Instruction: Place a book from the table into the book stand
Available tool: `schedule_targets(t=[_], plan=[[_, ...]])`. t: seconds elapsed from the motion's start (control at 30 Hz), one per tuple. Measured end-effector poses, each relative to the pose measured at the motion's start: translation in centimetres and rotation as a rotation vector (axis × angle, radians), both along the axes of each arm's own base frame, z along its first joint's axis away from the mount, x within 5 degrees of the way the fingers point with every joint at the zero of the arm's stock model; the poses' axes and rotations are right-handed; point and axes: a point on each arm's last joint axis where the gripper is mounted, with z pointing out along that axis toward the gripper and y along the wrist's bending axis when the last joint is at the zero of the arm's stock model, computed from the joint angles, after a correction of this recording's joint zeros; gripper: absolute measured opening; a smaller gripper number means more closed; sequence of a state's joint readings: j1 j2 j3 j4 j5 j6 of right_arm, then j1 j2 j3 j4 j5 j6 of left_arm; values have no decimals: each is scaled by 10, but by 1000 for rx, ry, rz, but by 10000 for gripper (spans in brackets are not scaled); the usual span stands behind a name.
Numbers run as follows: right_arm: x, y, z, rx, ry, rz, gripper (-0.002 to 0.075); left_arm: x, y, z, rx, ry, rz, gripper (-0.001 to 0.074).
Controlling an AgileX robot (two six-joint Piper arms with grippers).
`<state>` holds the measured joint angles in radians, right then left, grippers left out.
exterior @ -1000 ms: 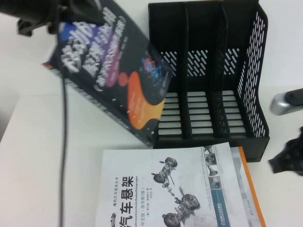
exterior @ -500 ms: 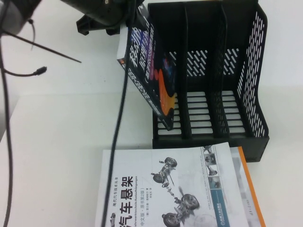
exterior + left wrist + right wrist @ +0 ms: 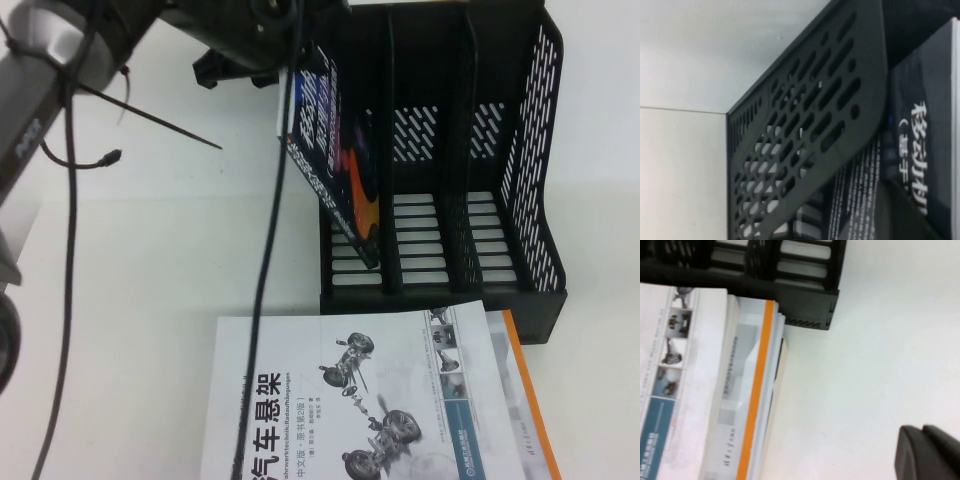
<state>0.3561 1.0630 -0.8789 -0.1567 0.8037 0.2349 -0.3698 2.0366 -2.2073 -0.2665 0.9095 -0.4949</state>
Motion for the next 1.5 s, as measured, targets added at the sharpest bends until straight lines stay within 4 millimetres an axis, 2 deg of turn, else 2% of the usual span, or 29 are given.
schedule_targets(t=[0.27, 0.3, 0.37, 0.5, 0.57, 0.6, 0.67, 0.7, 0.77, 0.87, 0.9, 0.97, 1.1, 1.27, 1.37, 1.43, 1.5], plan=[[-1, 2, 0, 26, 10, -3, -3, 7, -20, -27, 157, -40, -97, 114], [-1, 2, 0, 29, 11, -3, -3, 7, -22, -28, 188, -55, -123, 132], [-1, 2, 0, 35, 13, -4, -3, 9, -26, -29, 215, -101, -160, 221], [-1, 3, 0, 39, 15, -4, -3, 8, -28, -13, 192, -215, -170, 520], [-1, 3, 0, 40, 13, -4, -3, 5, -28, -3, 179, -254, -165, 577], [-2, 2, 0, 36, 11, -4, -3, 4, -27, 0, 183, -268, -163, 582], [-6, -1, 1, 22, -8, -1, -3, 0, -22, 10, 210, -300, -158, 553], [-8, -2, 1, 17, -16, -1, -3, -4, -19, 17, 226, -314, -156, 514], [-16, -7, 2, 7, -39, 1, -3, -13, -12, 30, 261, -334, -150, 387], [-31, -13, 3, 6, -89, 4, -3, -32, 1, 54, 322, -351, -143, 148], [-38, -16, 1, 9, -109, 6, -3, -40, 6, 63, 339, -357, -139, 99], [-51, -21, -4, 26, -159, 13, -3, -56, 15, 80, 357, -375, -129, 46], [-76, -28, -23, 73, -259, 28, -3, -86, 31, 116, 341, -458, -103, 9], [-103, -34, -54, 168, -368, 38, -3, -132, 51, 146, 280, -617, -62, 3], [-114, -37, -64, 206, -417, 38, -3, -161, 65, 144, 275, -678, -54, 1], [-119, -38, -63, 221, -443, 38, -3, -178, 72, 134, 280, -711, -56, 1], [-121, -38, -62, 240, -458, 36, -3, -195, 80, 114, 288, -729, -60, 1]])
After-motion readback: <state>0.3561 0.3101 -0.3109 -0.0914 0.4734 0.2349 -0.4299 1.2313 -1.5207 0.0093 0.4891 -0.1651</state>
